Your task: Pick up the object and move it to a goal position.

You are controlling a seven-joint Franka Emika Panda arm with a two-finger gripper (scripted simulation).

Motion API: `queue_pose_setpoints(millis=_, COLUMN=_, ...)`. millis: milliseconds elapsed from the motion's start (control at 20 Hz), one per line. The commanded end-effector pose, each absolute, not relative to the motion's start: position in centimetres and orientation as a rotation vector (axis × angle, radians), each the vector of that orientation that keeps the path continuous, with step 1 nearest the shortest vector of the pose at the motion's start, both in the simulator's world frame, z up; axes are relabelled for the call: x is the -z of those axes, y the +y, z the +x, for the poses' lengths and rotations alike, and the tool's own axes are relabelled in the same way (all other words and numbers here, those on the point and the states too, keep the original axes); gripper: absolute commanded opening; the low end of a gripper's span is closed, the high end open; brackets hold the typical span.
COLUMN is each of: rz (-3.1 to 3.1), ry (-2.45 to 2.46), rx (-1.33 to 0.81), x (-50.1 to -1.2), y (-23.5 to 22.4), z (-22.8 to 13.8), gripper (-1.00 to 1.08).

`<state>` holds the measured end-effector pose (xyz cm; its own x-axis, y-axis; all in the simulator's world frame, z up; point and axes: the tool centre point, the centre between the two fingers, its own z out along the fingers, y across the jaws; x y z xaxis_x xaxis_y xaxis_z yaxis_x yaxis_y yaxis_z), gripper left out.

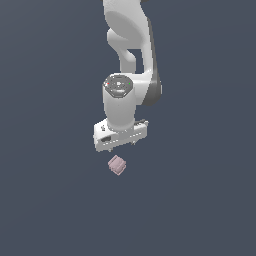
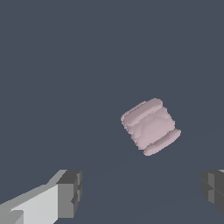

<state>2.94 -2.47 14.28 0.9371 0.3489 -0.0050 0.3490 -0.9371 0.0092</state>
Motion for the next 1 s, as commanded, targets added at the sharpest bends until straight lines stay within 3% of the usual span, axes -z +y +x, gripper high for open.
queue_pose_setpoints(millis=0, rz=3.061, ry=0.659, rx=0.006, x=-13.7, y=-2.7, z=3.4, gripper=1.0)
queue_pose_setpoints(millis=950, rz=2.855, ry=1.305, rx=0.003, x=-9.8, y=-4.6, z=6.2, gripper=1.0)
